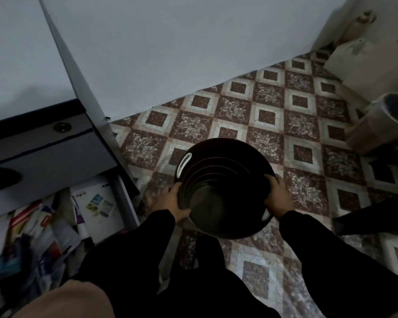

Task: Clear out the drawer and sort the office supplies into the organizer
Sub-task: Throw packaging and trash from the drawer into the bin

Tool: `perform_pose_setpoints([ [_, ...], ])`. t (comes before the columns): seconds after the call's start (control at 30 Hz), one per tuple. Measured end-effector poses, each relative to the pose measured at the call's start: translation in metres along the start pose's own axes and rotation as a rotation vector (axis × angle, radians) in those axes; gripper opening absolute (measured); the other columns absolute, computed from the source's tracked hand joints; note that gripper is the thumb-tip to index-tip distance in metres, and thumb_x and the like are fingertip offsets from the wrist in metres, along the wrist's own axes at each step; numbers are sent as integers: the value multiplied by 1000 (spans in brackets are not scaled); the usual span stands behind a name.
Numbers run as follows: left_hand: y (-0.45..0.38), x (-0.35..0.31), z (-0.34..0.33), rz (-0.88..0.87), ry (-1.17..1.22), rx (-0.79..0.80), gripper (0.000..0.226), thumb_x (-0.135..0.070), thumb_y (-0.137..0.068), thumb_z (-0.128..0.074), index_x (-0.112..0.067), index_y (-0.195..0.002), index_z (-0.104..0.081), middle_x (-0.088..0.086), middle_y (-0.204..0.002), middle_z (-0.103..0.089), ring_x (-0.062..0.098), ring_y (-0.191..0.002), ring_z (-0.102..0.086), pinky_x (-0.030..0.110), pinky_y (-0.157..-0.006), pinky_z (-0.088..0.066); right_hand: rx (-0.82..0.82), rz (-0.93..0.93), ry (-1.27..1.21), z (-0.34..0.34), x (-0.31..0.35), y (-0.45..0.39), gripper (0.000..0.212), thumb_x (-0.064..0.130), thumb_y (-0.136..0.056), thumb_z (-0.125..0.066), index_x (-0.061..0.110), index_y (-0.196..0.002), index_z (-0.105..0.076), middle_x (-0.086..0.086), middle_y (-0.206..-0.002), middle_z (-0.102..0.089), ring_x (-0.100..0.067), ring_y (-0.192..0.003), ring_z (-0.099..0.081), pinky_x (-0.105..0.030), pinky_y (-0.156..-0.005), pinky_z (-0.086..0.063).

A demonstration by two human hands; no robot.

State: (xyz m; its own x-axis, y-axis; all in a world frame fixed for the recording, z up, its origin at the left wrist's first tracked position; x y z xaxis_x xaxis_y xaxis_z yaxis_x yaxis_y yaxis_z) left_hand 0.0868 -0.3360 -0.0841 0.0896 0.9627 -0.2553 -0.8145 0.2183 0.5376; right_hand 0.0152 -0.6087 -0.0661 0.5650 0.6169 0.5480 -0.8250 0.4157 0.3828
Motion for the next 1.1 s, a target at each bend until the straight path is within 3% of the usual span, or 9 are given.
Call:
perform_pose_setpoints([
  [0.2, 25, 31, 16, -1, -234, -220, 74, -59, -83, -53, -29, -144, -23, 5, -148, -24, 28, -139, -18, 54, -114, -5, 55, 63, -71, -22, 26, 2, 53, 13, -91, -58, 10, -139, -35, -12, -142, -33, -30, -127, -38, -40, -107, -32],
  [0.3, 33, 46, 17, 17, -216, -222, 76, -58, -84, -53, -26, -145, -21, 4, -150, -16, 29, -141, -9, 56, -114, -4, 64, 103, -70, -31, 40, 0, 47, 12, -88, -61, 10, -132, -43, -12, -136, -40, -30, -123, -42, -39, -102, -35],
  [0.43, 42, 69, 16, 54, -179, -248, 76, -57, -82, -55, -23, -143, -24, 4, -148, -18, 29, -138, -14, 52, -113, -12, 80, 161, -59, -48, 56, 3, 50, 16, -89, -61, 12, -135, -41, -12, -139, -39, -29, -127, -39, -38, -105, -33],
  [0.63, 58, 85, 12, 68, -195, -276, 72, -54, -81, -54, -21, -139, -25, 4, -145, -20, 28, -135, -18, 47, -110, -15, 152, 192, -74, -69, 51, -5, 57, 30, -85, -59, 19, -137, -40, -8, -140, -41, -27, -126, -44, -50, -105, -36],
  [0.83, 66, 91, 8, 66, -124, -280, 74, -54, -82, -54, -21, -142, -24, 3, -147, -18, 26, -137, -16, 46, -112, -15, 205, 126, -70, -62, 70, 15, 56, 2, -90, -54, 10, -141, -33, -11, -145, -34, -32, -129, -39, -49, -107, -33],
  [0.9, 67, 93, 11, 63, -80, -289, 73, -54, -81, -55, -22, -141, -26, 2, -145, -22, 26, -135, -19, 44, -111, -18, 206, 114, -53, -61, 76, 18, 50, 9, -92, -55, 13, -138, -36, -8, -144, -35, -30, -128, -40, -48, -107, -32],
  [1.0, 69, 105, 22, 92, 40, -313, 64, -51, -82, -57, -22, -135, -36, 4, -139, -31, 26, -130, -27, 42, -106, -25, 106, 155, -75, -62, 88, 18, 38, 30, -83, -62, 25, -117, -48, 1, -124, -46, -19, -112, -48, -43, -99, -36],
  [1.1, 78, 125, 39, 156, 128, -346, 58, -47, -85, -58, -20, -134, -40, 6, -138, -36, 28, -128, -32, 40, -103, -29, 25, 216, -23, -66, 121, 30, 49, 5, -85, -59, 15, -130, -43, -6, -139, -38, -26, -126, -40, -41, -107, -33],
])
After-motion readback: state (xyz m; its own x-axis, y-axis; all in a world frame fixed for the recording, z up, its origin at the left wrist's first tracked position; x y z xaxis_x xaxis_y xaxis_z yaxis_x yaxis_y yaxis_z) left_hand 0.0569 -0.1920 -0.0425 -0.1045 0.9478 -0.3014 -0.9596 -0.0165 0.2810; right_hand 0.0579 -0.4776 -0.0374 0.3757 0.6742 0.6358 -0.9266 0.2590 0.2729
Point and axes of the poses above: each hand's wrist, its own y-axis away from the middle knuckle, its own z-axis out of the back of the hand, x = y × z, the point moved 5 cm from there along -y, towards the middle knuckle
